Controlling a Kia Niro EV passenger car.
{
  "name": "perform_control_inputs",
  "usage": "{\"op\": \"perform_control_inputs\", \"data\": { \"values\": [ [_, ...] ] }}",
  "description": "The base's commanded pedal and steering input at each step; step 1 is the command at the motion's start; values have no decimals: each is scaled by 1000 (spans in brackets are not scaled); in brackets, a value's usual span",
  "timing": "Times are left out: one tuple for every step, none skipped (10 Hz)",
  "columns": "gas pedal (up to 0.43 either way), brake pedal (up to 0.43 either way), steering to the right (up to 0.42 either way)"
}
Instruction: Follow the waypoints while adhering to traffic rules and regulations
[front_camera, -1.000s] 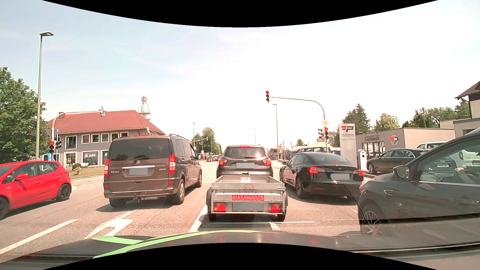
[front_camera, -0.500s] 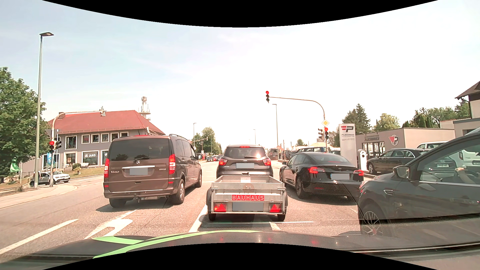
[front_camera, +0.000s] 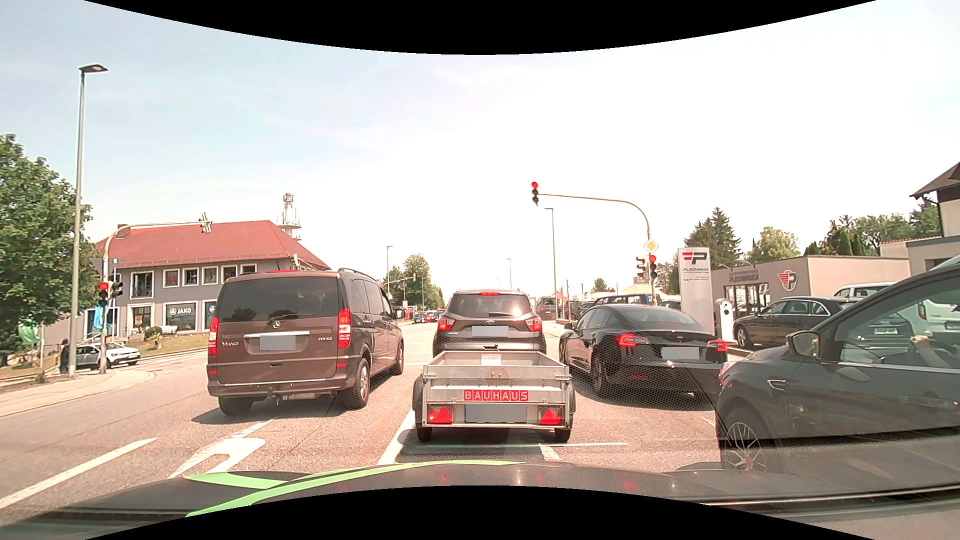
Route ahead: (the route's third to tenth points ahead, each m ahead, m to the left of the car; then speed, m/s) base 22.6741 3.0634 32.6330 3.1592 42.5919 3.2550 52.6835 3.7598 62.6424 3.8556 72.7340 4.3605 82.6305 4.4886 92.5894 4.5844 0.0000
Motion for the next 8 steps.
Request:
{"op": "perform_control_inputs", "data": {
  "values": [
    [0, 256, 4],
    [0, 256, 5],
    [0, 256, 5],
    [0, 256, 5],
    [0, 256, 4],
    [0, 256, 5],
    [0, 256, 5],
    [0, 256, 4]
  ]
}}
